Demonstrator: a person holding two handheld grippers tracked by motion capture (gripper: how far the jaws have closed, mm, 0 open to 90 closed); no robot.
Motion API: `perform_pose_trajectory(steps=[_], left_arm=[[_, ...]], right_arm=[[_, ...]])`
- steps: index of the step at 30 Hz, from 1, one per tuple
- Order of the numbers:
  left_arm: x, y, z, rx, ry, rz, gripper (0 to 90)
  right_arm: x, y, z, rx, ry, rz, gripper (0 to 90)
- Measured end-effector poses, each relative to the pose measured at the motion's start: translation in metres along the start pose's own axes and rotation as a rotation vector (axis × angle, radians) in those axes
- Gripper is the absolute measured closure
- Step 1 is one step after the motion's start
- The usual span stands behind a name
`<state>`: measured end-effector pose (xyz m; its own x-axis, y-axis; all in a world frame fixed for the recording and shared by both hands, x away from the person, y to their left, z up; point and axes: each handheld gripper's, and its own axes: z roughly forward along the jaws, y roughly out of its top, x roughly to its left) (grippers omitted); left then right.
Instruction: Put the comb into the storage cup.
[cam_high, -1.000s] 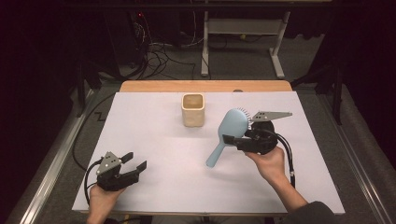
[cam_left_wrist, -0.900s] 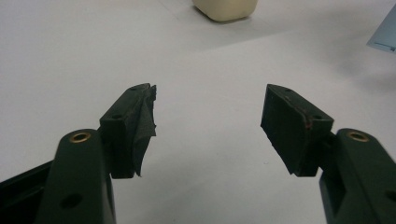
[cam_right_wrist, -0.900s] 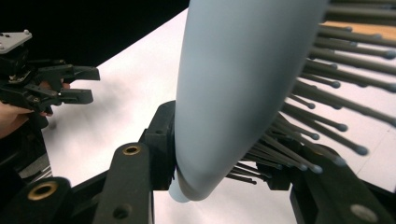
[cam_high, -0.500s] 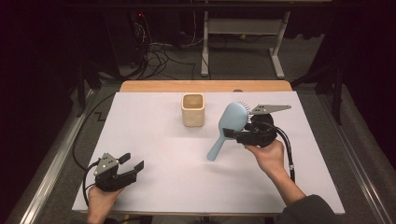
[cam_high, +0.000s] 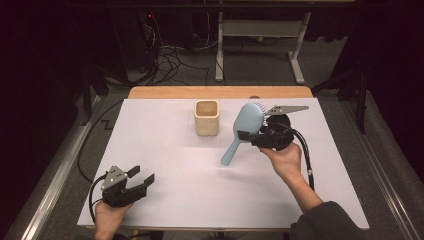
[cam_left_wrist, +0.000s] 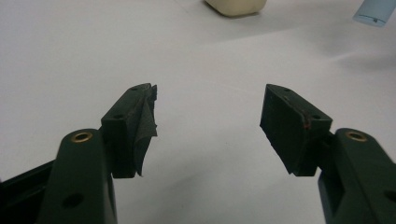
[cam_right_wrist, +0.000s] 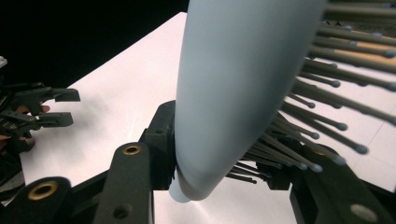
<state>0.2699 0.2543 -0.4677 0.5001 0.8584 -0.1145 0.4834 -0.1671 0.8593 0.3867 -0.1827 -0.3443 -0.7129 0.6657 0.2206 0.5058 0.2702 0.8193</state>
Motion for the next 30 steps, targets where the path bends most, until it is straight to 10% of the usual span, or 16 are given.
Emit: perform_pose_trajectory(steps=[30], left_arm=[[0.004,0.000,-0.002,-0.013,0.006,-0.021,35.8]], right_arm=[[-0.001,0.047,0.012,-0.002,-0.036,-0.019,56.3]])
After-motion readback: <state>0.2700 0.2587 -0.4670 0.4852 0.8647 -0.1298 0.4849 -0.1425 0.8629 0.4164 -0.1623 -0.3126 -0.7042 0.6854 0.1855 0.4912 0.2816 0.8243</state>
